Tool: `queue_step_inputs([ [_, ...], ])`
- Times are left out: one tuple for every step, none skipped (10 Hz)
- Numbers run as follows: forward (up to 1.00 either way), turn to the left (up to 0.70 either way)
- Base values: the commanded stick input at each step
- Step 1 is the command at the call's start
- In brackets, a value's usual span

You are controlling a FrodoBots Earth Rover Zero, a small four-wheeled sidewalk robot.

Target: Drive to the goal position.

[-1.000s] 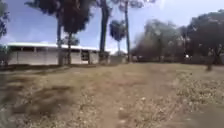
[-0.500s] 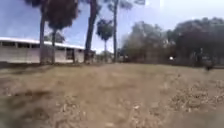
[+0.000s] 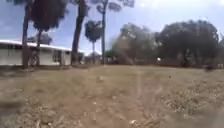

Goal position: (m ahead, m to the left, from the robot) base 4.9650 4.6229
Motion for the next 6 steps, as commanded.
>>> queue_step_inputs([
  [0.70, 0.00],
  [0.70, 0.00],
  [0.70, 0.00],
  [0.70, 0.00],
  [0.70, 0.00],
  [0.70, 0.00],
])
